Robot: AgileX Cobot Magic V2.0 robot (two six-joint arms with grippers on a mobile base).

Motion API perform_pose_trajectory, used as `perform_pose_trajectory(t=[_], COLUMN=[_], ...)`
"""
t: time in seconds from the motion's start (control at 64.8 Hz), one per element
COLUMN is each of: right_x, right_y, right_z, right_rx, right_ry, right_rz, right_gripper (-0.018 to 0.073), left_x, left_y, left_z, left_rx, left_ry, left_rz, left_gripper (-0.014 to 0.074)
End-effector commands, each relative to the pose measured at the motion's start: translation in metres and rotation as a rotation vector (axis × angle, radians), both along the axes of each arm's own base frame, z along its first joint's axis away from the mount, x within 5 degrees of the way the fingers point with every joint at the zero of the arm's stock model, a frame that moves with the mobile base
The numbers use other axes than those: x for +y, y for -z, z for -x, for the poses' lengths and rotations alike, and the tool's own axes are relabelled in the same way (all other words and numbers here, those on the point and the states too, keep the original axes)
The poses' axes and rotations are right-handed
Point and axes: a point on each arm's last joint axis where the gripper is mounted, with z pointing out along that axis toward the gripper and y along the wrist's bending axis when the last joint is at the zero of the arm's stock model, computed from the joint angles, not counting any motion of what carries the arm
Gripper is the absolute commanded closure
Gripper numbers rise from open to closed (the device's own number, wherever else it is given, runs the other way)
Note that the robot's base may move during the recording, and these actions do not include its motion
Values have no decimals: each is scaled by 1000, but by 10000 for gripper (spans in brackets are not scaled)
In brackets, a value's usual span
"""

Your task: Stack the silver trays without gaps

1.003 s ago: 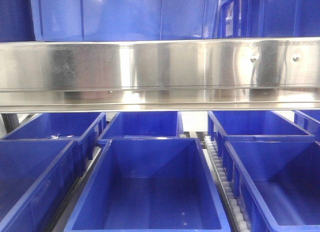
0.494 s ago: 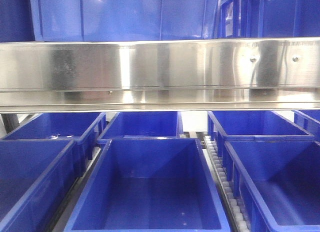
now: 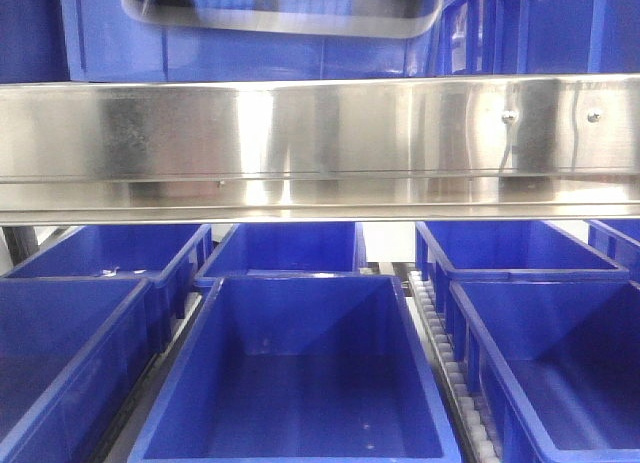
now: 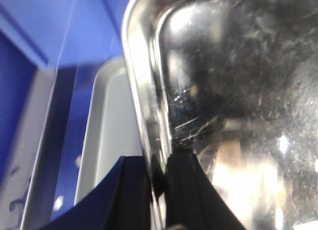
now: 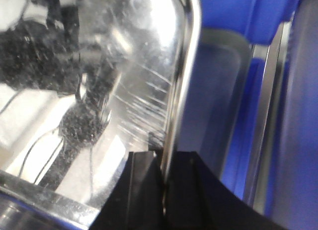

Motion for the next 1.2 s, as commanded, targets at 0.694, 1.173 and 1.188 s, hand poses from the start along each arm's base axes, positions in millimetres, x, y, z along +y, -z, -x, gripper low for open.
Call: perform_pose_trajectory(t=[0.694, 1.173, 1.188], right_x=[12, -6, -6], right_y=[8, -75, -77], right_z=[-14, 37, 39], right_rx=[-54, -281, -288], right_ry=[0, 2, 2], right_rz=[-23, -49, -48], right_gripper=[138, 449, 460], left_x=[1, 36, 38], left_y=[15, -70, -75], left_z=[-16, 34, 37], left_rx=[-1, -175, -187], left_ry=[18, 11, 12], left_rz=[-25, 97, 106], left_gripper=[183, 308, 335])
